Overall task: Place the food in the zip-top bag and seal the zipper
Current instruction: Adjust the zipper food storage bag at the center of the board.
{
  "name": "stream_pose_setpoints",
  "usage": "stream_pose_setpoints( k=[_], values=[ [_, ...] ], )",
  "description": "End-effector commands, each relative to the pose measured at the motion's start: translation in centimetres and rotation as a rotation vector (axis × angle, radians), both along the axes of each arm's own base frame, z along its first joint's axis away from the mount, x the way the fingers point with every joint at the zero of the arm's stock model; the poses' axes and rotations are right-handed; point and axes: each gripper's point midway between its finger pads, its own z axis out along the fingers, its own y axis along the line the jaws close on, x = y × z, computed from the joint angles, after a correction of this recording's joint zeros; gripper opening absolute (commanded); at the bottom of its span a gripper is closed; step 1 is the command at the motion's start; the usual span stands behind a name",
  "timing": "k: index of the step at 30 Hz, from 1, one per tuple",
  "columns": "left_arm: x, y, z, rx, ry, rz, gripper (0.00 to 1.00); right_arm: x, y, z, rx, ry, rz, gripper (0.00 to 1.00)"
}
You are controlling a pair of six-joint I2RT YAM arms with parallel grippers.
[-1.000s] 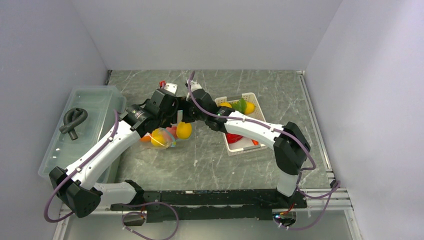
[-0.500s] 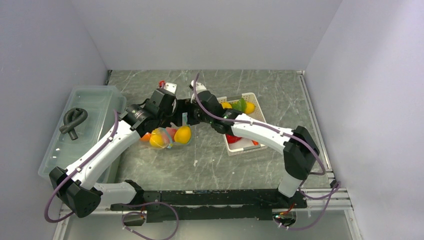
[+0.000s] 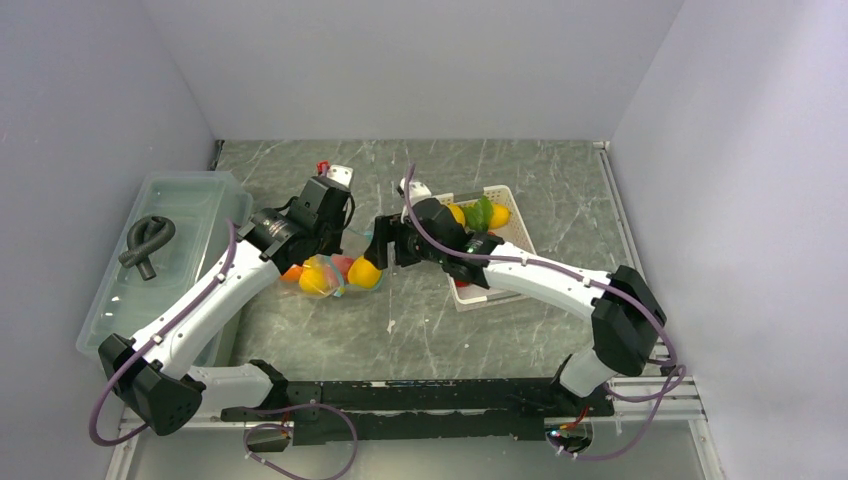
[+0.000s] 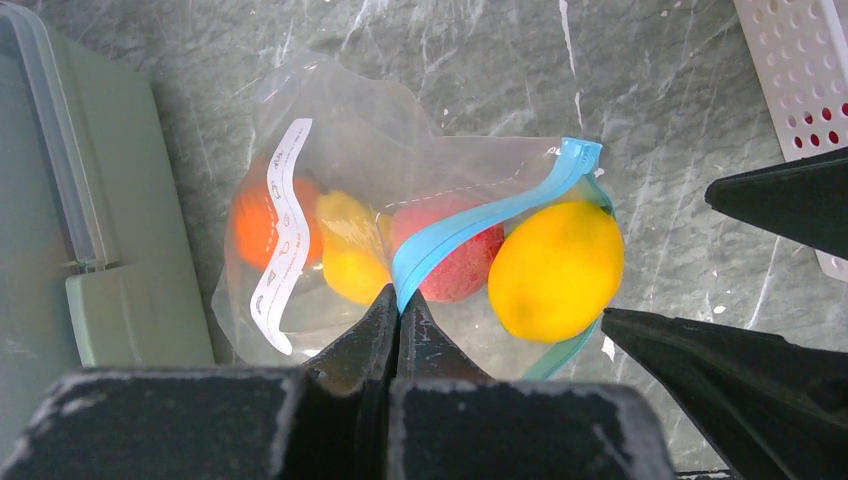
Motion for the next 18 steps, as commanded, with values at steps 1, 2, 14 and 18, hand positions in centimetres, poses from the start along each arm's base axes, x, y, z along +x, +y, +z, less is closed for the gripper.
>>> stream_pose_setpoints(
  k=[1, 2, 14, 18],
  values=[
    [0.4, -0.3, 1.1, -0.036, -0.045, -0.007, 0.0, 0.2, -0.1, 1.0, 0.04, -0.032, -0.018, 0.8],
    [0.4, -0.3, 1.1, -0.037, -0.046, -0.007, 0.0, 0.1, -0.1, 0.9, 0.039, -0.027, -0.02, 0.78],
    [0.3, -0.2, 1.3, -0.041, -0.051, -0.007, 0.0, -0.9, -1.8, -2.1, 0.02, 0.061, -0.085, 0.56],
    [0.3, -0.3, 1.3, -0.043, -0.049, -0.009, 0.0, -1.2, -2.4, -3.2, 0.035, 0.1, -0.125, 0.48]
  ],
)
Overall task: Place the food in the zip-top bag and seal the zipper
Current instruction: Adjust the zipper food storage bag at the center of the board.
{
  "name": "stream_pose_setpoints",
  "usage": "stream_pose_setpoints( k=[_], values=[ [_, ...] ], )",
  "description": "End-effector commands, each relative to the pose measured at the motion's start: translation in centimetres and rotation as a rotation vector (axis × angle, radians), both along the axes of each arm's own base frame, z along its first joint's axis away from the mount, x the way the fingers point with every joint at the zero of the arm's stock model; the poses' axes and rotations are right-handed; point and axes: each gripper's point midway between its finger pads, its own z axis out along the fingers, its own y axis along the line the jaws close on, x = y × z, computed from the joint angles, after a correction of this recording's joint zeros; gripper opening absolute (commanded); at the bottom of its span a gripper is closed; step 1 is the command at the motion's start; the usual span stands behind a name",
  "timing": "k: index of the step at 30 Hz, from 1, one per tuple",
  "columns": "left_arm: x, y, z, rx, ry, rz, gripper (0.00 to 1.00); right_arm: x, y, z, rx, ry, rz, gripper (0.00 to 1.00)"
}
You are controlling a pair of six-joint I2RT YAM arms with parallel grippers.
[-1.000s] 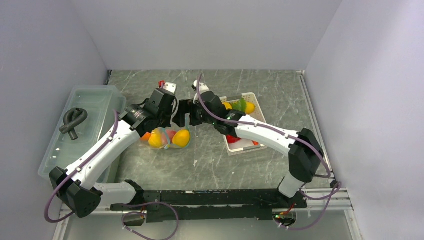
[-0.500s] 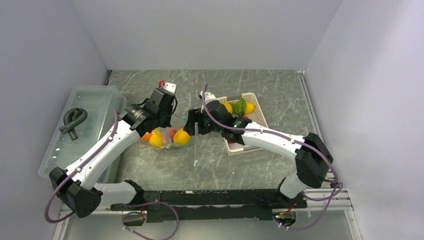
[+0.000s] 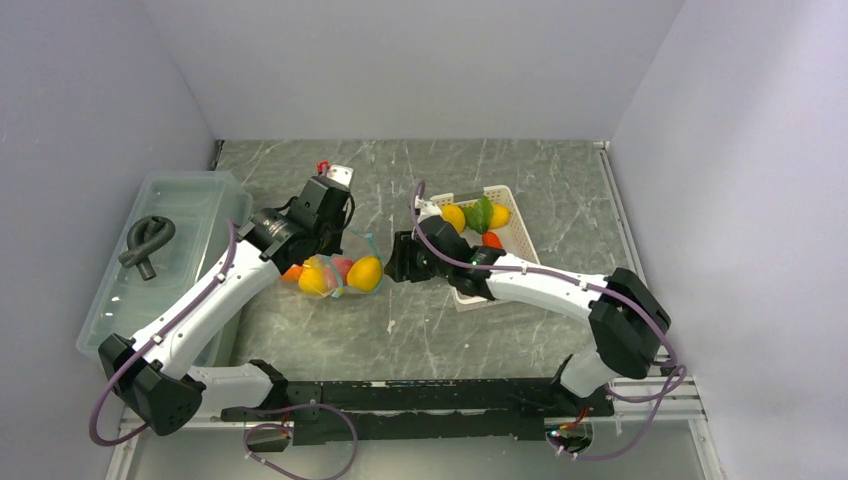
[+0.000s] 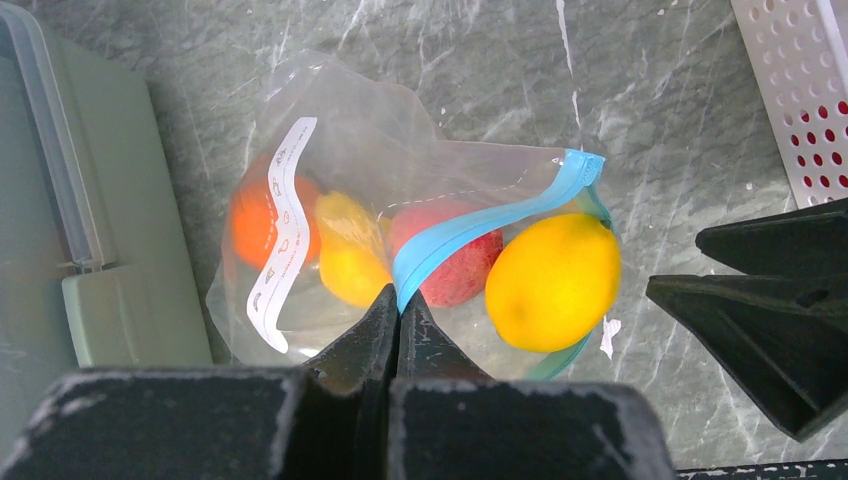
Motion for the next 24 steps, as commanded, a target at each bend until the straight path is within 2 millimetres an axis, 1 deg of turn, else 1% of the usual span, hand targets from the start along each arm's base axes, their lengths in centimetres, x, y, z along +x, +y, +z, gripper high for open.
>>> stream_pose_setpoints(
  k=[1, 6, 12, 15, 24],
  values=[
    [0.3, -0.2, 1.3, -0.039, -0.052, -0.006, 0.0, 0.2, -0.2, 1.4, 0.086, -0.002, -0.073, 0.45],
    [0.4, -0.2, 1.3, -0.04, -0.053, -0.005, 0.0, -0.1, 0.7, 0.6, 0.14, 0.049, -0.075, 0.41],
    [0.4, -0.2, 1.3, -0.04, -0.051, -0.005, 0.0, 0.1, 2.0, 0.3, 0.188, 0.08, -0.074, 0.41],
    [0.4, -0.2, 1.3, -0.041, -0.052, -0.005, 0.0, 0.0, 2.6, -0.4, 0.187, 0.108, -0.057, 0.41],
    [0.3, -0.2, 1.3, -0.044, -0.053, -0.005, 0.0, 0.3, 2.9, -1.7, 0.171, 0.128, -0.07, 0.39]
  ],
)
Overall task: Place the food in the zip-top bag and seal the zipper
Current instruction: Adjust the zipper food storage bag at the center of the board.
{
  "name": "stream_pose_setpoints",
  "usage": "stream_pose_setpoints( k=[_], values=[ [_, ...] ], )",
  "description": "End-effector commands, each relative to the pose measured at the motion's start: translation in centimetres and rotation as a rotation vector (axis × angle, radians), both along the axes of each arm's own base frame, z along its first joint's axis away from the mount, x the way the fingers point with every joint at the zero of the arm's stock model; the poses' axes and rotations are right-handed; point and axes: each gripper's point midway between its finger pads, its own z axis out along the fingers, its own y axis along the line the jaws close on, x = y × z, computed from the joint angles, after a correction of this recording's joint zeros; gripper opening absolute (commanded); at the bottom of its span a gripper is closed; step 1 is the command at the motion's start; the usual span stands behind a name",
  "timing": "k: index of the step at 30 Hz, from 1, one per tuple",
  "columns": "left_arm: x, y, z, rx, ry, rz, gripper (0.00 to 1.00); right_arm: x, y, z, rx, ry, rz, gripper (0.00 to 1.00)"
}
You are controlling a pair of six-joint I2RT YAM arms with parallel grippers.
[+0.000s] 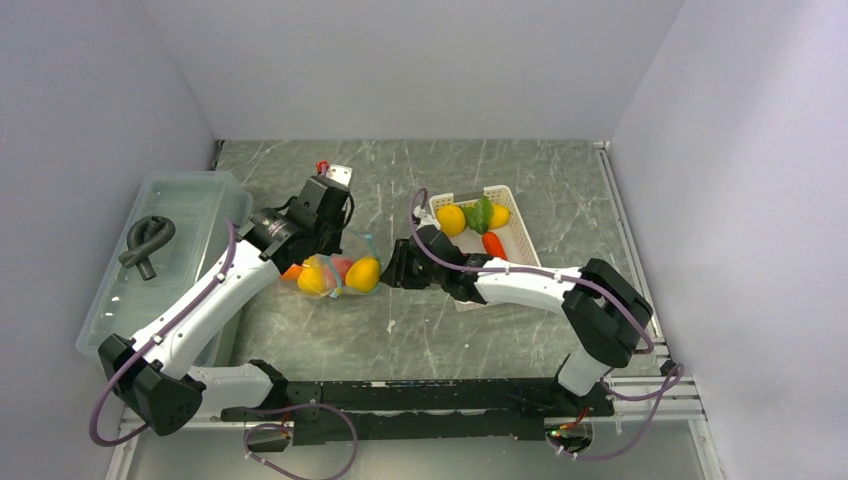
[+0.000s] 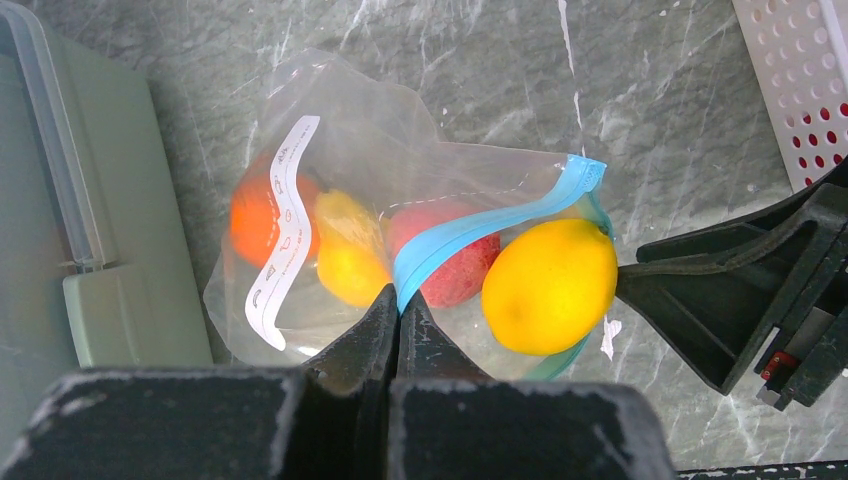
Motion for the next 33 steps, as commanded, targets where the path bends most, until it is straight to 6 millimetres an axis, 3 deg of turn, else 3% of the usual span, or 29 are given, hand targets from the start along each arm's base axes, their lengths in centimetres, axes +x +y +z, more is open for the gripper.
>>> stream_pose_setpoints(
  k=[1, 23, 33],
  values=[
    [0.3, -0.3, 1.3, -0.042, -0.054, -0.009, 0.0, 0.9, 1.7, 2.5, 0.087, -0.036, -0.002, 0.39],
    [0.3, -0.5, 1.1, -0.046, -0.045, -0.015, 0.0, 2.7, 4.4, 2.4, 0.166, -0.08, 0.002, 0.39],
    [0.3, -0.4, 1.5, -0.049, -0.05, -0.015, 0.0, 2.3, 3.7, 4.9, 0.175, -0.087, 0.001, 0.39]
  ],
)
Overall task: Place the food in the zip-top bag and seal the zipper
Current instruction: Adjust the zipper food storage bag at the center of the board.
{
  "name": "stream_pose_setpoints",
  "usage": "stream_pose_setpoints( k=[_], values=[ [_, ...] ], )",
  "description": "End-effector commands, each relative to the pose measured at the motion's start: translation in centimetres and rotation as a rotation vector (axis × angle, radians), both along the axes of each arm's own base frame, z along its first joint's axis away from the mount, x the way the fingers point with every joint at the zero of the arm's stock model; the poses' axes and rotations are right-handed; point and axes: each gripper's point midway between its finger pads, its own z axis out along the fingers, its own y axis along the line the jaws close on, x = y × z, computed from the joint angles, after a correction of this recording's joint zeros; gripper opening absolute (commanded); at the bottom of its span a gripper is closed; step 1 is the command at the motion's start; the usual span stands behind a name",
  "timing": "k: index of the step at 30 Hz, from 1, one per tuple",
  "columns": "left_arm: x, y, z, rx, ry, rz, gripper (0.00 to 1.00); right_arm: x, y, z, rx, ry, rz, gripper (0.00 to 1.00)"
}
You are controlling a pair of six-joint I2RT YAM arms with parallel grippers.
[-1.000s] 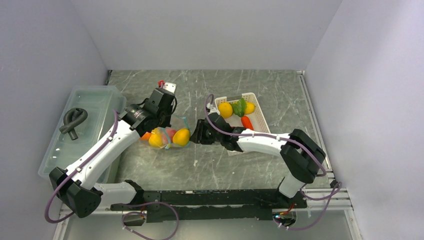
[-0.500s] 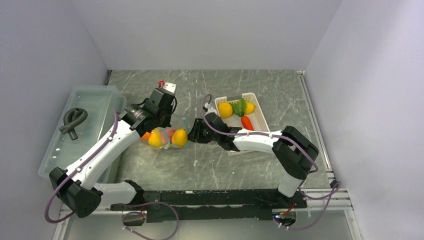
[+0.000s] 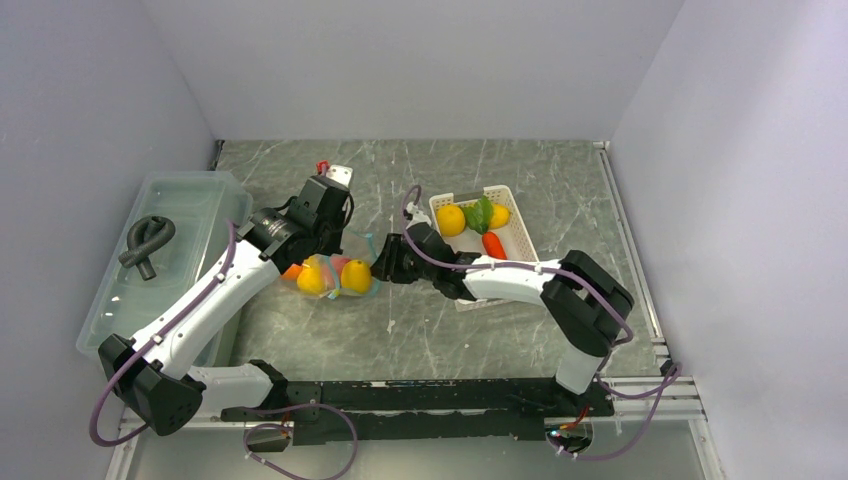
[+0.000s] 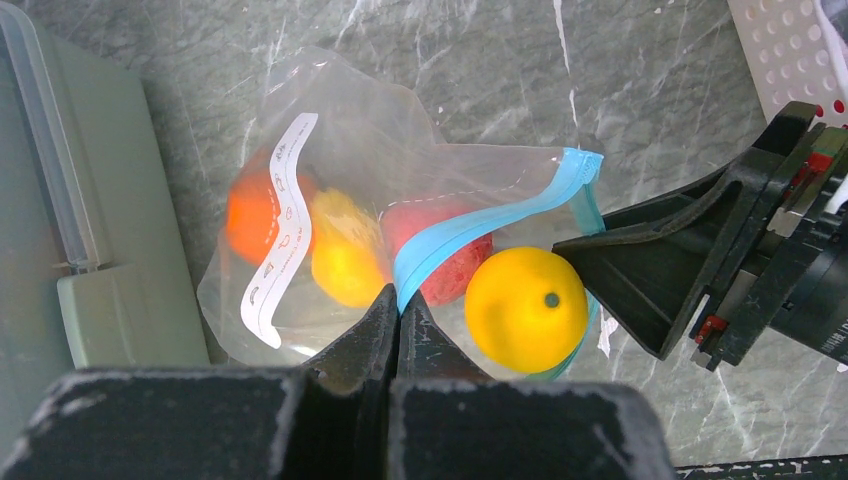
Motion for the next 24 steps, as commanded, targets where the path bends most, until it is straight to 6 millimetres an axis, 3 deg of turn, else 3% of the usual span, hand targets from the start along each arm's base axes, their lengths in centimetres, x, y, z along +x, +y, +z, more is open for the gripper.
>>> stream_pose_setpoints(
  k=[1, 5, 9, 24],
  values=[
    [0.4, -0.3, 1.6, -0.043, -0.057, -0.01, 0.0, 0.5, 0.9, 5.8, 0.096, -0.066, -0.001, 0.39],
    [0.1, -0.4, 2.0, -0.052, -0.051, -0.014, 0.0, 0.1, 0.4, 7.5, 0.099, -0.069, -0.001, 0.39],
    [0.0, -0.1, 2.4, -0.051, -0.062, -0.007, 0.0, 0.0, 0.1, 7.9, 0.103, -0.071, -0.001, 0.39],
    [0.0, -0.5, 2.3, -0.07, -0.066, -0.022, 0.0, 0.5, 0.9, 4.7, 0.035, -0.02, 0.0, 0.39]
  ],
)
